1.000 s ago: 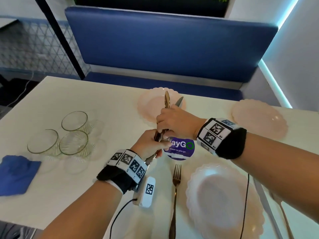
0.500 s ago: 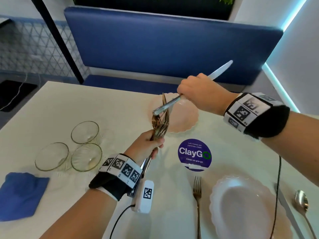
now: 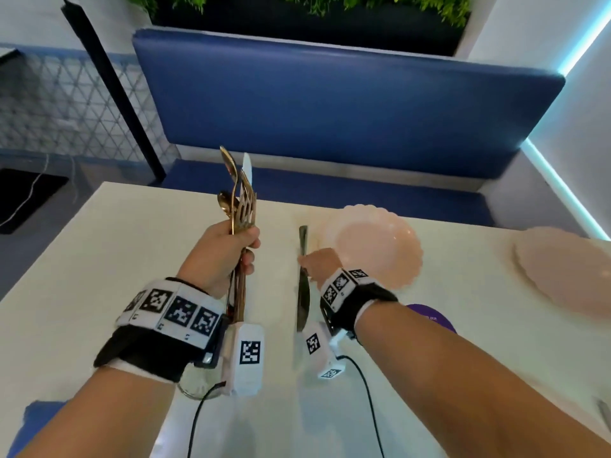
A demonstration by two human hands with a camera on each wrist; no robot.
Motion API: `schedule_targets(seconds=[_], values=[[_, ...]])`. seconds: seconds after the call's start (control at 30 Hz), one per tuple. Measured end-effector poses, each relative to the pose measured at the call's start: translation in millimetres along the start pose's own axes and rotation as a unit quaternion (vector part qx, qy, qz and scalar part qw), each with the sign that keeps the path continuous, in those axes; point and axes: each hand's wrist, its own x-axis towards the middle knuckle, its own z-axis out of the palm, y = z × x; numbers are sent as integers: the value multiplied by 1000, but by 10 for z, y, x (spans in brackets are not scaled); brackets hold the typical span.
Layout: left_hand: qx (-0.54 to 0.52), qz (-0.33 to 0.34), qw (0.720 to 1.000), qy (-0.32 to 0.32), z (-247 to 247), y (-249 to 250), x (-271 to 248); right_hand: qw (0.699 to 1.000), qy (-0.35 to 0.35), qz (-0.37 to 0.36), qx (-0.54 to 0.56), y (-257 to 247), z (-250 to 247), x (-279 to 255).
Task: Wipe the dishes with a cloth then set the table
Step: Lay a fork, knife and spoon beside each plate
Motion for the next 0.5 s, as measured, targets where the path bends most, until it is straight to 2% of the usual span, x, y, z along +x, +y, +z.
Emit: schedule_targets(seconds=[0.13,0.27,0.33,0.37,0.4,0.43,0.5], values=[[5,-7,1000,-6,-70,57,135,996,58,0,-63,-110,202,172],[18,-12,1000,-13,-74,47,226,978,90,-29,-188,-176,274,235],[17,-14,1000,-14,-61,33,244,985,96,-9,-146,-224,279,223],[16,-14,1000,-15,-56,29,248,985,97,-21,-143,-282,287,182],[15,-13,1000,-16,-48,29,253,975,84,-36,-201,-292,297,199],[15,-12,1000,-18,-42,35,259,961,100,-29,-258,-328,290,225],[12,-14,1000,-20,-30,43,271,964,119,-38,-234,-365,263,321]])
